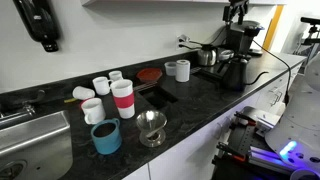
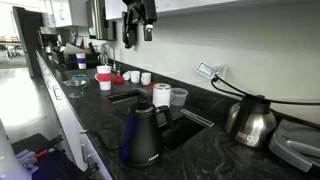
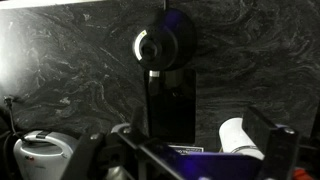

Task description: Twist the teapot ninety degrees.

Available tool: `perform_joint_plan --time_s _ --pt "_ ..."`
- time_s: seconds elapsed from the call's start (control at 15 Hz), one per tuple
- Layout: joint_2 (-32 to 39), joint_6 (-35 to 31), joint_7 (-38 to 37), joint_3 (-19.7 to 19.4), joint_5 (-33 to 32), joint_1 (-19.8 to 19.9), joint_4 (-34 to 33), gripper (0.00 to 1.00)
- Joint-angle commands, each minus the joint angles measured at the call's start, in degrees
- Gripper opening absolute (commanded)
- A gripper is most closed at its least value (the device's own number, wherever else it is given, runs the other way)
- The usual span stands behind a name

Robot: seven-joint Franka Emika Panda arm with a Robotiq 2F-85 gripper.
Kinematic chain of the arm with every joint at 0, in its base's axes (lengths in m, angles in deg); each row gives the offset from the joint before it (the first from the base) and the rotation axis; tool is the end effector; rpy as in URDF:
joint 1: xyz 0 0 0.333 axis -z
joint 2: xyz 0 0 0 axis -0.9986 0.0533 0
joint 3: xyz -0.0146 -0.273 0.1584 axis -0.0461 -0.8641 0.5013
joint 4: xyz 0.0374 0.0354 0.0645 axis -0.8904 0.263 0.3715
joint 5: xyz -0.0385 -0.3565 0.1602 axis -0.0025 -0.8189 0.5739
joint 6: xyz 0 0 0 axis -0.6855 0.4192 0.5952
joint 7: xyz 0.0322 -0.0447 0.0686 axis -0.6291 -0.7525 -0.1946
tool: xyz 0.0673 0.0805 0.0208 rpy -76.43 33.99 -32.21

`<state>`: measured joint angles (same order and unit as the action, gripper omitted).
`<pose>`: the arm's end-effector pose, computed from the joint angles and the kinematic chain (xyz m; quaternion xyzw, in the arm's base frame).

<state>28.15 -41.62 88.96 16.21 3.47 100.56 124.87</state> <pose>0.3473 -0.1839 0.5646 0.9840 -0.1484 0.0010 0.0988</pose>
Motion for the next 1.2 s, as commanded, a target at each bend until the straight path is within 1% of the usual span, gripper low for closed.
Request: perform_joint_plan --time_s 0.0,0.47,0.73,1.0,1.13 --pt "0.0 0.2 -0.2 -0.4 -0.2 -0.6 -0.2 1.00" --pt "0.0 0.2 -0.2 -0.4 -0.2 -0.6 -0.2 1.00" --pt "4.7 -0.2 -2.5 -1.2 2.5 -0.8 -2.1 1.00" --pt "10.4 -2.1 -2.8 -3.2 5.4 -0.2 -3.3 1.00" --pt "12.8 -4.0 -2.6 -4.4 5.6 0.4 -3.6 1.00"
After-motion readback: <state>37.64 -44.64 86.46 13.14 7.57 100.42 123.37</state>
